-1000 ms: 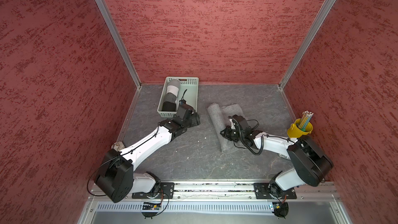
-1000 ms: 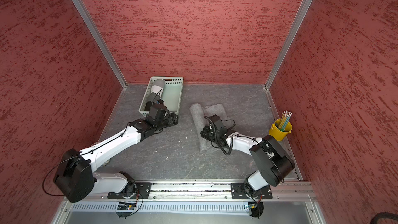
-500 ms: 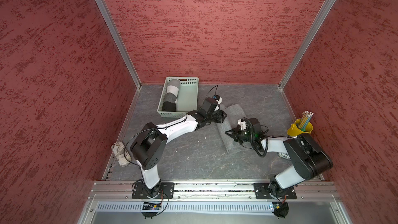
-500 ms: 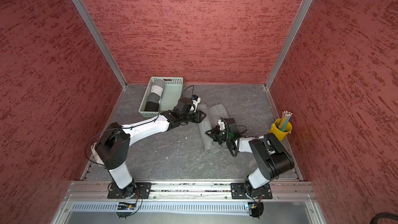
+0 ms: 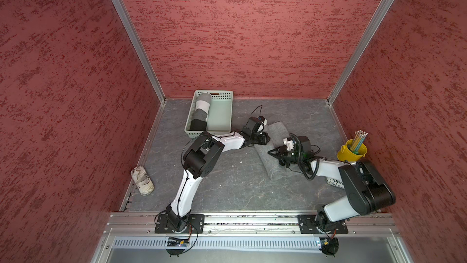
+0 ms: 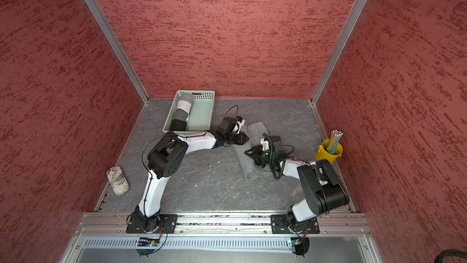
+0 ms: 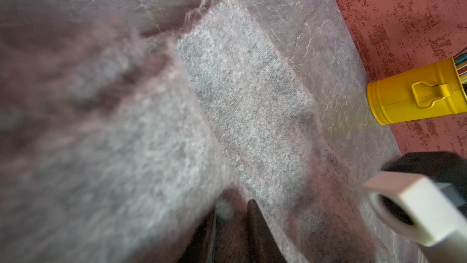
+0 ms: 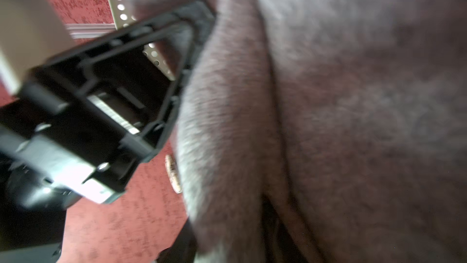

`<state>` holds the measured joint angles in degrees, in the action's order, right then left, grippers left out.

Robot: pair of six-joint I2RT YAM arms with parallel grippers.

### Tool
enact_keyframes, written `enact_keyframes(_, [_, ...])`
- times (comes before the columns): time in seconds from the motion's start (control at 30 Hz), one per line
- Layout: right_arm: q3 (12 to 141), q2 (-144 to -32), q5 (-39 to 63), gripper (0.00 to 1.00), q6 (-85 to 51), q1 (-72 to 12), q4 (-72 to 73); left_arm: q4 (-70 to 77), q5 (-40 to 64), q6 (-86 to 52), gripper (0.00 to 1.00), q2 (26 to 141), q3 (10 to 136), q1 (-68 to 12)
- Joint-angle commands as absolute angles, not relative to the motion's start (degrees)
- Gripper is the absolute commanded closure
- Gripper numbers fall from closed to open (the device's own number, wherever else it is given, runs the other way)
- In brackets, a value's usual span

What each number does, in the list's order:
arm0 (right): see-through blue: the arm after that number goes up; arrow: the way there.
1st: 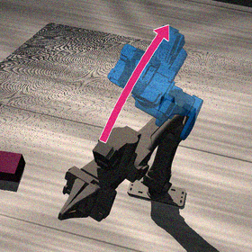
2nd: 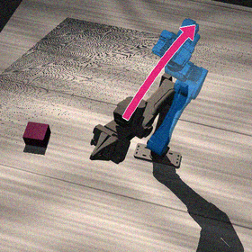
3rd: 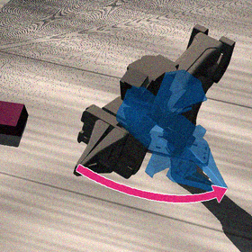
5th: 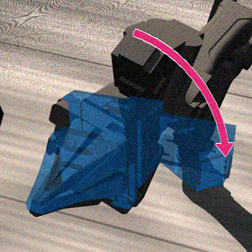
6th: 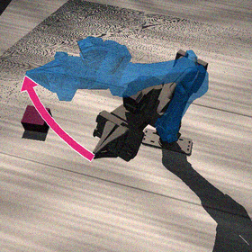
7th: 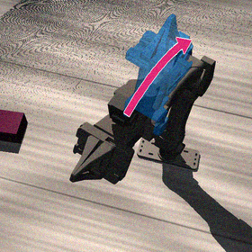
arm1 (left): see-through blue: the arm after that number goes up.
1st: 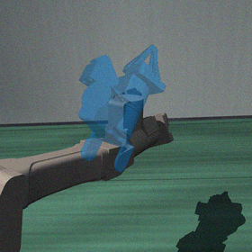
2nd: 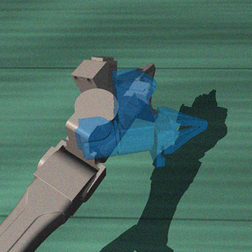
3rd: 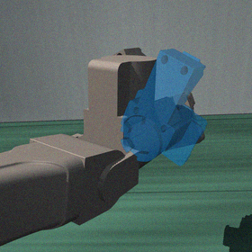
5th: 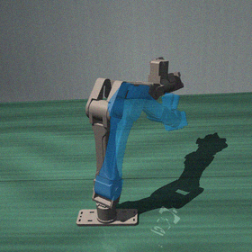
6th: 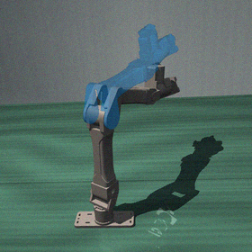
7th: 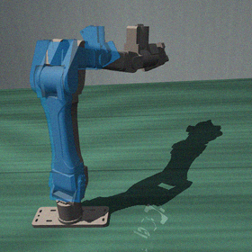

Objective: Roll up the scarf and place it into the basket
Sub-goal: Roll the scarf at the center of the board.

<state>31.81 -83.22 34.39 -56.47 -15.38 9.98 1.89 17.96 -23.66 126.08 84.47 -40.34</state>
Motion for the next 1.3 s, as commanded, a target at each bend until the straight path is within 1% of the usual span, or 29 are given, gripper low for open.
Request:
enact_keyframes(0.0, [38.49, -73.83, 19.1, 0.55, -44.33, -15.89, -14.3, 1.93, 18.37, -24.53, 0.77, 128.57, 84.55, -40.41])
enact_keyframes(0.07, [42.19, -69.23, 11.38, 0.53, -40.43, -17.95, -22.23, 1.77, 18.55, -24.52, 0.77, 128.67, 84.54, -40.51])
enact_keyframes(0.13, [45.21, -66.33, 4.2, 0.52, -38.12, -21.69, -27.64, 1.59, 18.72, -24.53, 0.77, 128.67, 84.56, -40.47])
enact_keyframes(0.23, [48.06, -64.88, -7.35, 0.52, -36.21, -30.09, -31.93, 1.35, 19.05, -24.7, 0.77, 128.75, 84.64, -40.52])
enact_keyframes(0.33, [48.93, -66.37, -17.84, 0.51, -35.17, -39.53, -33.06, 0.64, 19.25, -24.87, 0.77, 128.89, 84.76, -40.44])
enact_keyframes(0.4, [50.11, -69.47, -23.84, 0.49, -34.3, -45.41, -33.65, 0.1, 19.5, -24.83, 0.77, 129.02, 84.9, -40.35])
enact_keyframes(0.5, [51.99, -75.02, -28.83, 0.45, -31.46, -51.06, -33.41, -0.45, 19.9, -24.7, 0.77, 129.07, 85.17, -40.1])
enact_keyframes(0.7, [51.71, -82.9, -31.1, 0.39, -26.41, -52.47, -29.65, -1.56, 20.87, -24.56, 0.77, 128.92, 85.41, -39.64])
enact_keyframes(0.87, [51.51, -90.45, -36.01, 0.29, -25.5, -51.77, -29.44, -2.55, 21.92, -24.43, 0.76, 128.86, 85.84, -39.46])
enact_keyframes(1.0, [48.8, -93.13, -31.12, 0.28, -26.32, -48.55, -26.31, -3.7, 22.84, -24.53, 0.75, 128.69, 86.74, -39.04])
enact_keyframes(1.07, [47.94, -94.43, -29.63, 0.29, -26.7, -47.52, -25.59, -5.02, 23.88, -24.86, 0.72, 128.67, 88.09, -38.53])
enact_keyframes(1.1, [47.69, -95.09, -29.2, 0.29, -27.12, -47.11, -25.51, -5.74, 24.44, -25.03, 0.71, 128.59, 88.76, -38.28])
enact_keyframes(1.17, [46.99, -96.42, -27.36, 0.35, -27.96, -45.92, -24.89, -6.75, 25.17, -25.87, 0.69, 127.96, 89.76, -37.57])
enact_keyframes(1.2, [46.7, -96.79, -26.66, 0.41, -28.8, -45.23, -25.0, -6.91, 25.39, -26.33, 0.66, 127.32, 89.91, -37.17])
enact_keyframes(1.27, [46.05, -97.07, -23.82, 0.59, -30.26, -43.77, -24.56, -7.13, 25.4, -27.61, 0.58, 125.24, 89.83, -35.99])
